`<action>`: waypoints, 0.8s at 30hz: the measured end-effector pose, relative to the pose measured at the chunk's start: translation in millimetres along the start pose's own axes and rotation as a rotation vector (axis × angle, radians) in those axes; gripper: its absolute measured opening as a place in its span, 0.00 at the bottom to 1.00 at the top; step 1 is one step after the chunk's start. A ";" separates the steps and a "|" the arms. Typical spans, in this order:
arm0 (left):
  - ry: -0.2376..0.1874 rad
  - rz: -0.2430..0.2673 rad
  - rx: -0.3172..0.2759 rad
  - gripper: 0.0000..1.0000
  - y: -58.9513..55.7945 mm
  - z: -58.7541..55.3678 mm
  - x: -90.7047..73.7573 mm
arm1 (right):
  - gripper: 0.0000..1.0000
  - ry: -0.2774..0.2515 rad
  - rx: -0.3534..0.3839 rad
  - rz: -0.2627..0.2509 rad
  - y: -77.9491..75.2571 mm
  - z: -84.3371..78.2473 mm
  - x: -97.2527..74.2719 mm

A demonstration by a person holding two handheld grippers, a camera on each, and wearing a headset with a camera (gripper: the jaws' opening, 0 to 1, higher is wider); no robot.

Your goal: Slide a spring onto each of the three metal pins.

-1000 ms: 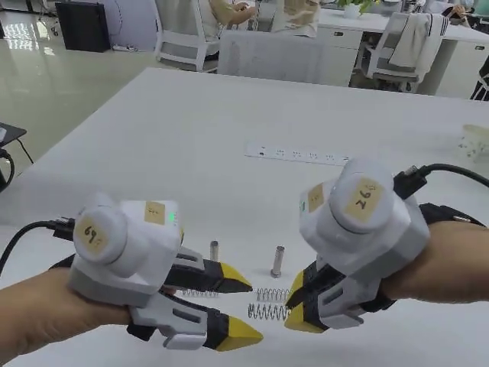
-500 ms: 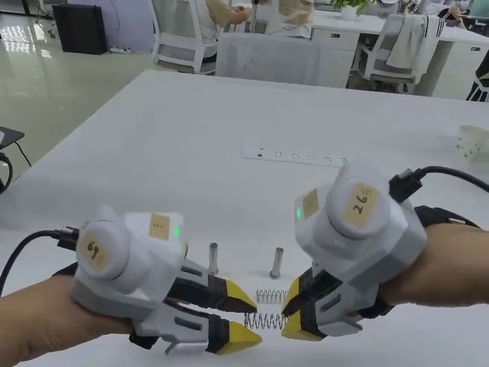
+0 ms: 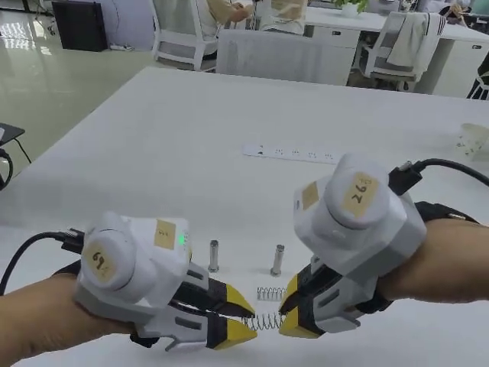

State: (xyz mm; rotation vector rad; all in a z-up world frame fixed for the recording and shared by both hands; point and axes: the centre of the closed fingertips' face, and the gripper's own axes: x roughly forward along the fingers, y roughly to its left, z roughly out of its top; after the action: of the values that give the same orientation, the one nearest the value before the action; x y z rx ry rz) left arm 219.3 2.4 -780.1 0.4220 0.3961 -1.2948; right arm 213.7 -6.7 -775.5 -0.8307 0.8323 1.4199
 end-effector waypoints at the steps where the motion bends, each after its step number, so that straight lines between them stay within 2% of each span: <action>1: 0.004 -0.001 0.001 0.03 -0.2 -0.8 0.3 | 0.08 -0.005 -0.002 -0.001 0.2 1.8 -1.1; 6: 0.011 -0.007 -0.004 0.03 -1.6 -2.5 0.9 | 0.08 -0.027 -0.007 -0.002 1.4 11.6 -6.2; 15: -0.002 -0.011 -0.011 0.02 -2.6 1.1 1.2 | 0.08 -0.068 -0.049 -0.019 3.9 32.5 -13.0; 20: -0.013 -0.012 -0.017 0.02 -2.9 4.0 0.7 | 0.08 -0.074 -0.070 -0.024 5.3 39.2 -14.1; 24: -0.017 -0.011 -0.023 0.02 -2.6 4.9 0.3 | 0.08 -0.066 -0.079 -0.026 4.9 38.4 -14.4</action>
State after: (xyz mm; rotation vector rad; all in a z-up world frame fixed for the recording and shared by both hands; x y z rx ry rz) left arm 217.1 -0.9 -776.2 0.3895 0.3993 -1.3020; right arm 208.7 19.9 -744.3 -0.8473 0.7168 1.4570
